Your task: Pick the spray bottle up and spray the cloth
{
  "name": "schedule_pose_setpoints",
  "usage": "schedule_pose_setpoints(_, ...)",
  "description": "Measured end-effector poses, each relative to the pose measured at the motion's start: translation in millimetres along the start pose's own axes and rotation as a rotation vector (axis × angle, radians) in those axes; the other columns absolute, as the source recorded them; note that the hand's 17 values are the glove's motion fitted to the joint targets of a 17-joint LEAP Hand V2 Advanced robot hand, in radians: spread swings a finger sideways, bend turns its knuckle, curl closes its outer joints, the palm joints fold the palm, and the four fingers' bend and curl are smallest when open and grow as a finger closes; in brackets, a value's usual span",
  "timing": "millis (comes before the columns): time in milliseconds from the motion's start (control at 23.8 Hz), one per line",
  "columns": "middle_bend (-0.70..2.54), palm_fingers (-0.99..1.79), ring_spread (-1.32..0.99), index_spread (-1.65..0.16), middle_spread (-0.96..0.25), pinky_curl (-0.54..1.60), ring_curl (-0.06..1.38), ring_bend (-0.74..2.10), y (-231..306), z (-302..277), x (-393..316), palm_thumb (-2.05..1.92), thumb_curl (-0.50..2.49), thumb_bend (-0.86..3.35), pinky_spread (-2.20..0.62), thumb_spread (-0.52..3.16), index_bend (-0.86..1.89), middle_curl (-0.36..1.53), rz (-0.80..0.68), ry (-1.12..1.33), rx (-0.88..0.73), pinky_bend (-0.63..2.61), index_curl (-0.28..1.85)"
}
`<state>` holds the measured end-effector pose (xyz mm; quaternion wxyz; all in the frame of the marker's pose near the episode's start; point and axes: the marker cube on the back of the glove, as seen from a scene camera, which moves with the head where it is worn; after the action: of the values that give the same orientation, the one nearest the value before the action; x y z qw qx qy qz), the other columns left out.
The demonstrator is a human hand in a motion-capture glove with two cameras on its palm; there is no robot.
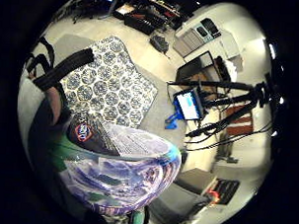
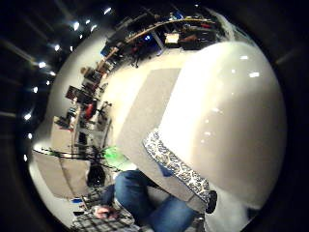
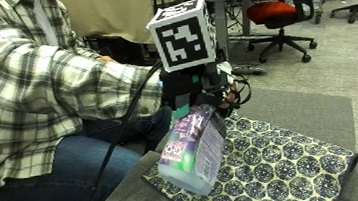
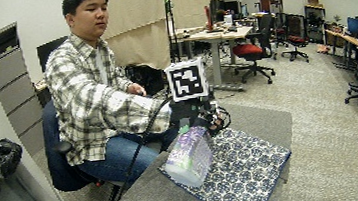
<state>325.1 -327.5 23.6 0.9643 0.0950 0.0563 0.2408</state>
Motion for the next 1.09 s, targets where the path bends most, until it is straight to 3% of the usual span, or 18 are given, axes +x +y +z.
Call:
schedule_pose_setpoints(378,0.53,1.30,-0.20,-0.27,-0.19,0.41,0.49,0.59,-1.9,-43.6,6.4,1.01,0.80,-0.03,-0.18,0.17,0.31,0.53,0.122,-0.541,0.165,0.39,0.56)
schedule_pose_setpoints(714,0.52,1.30,-0.20,-0.27,-0.18,0.41,0.49,0.60,-12.3,-58.8,-29.3,1.01,0.80,-0.03,-0.18,0.17,0.30,0.53,0.042,-0.944,0.286,0.39,0.56)
schedule_pose_setpoints(1092,0.52,1.29,-0.20,-0.27,-0.18,0.41,0.49,0.59,-64.9,-42.2,-73.6,1.01,0.80,-0.03,-0.17,0.18,0.30,0.53,-0.064,-1.191,0.357,0.38,0.56)
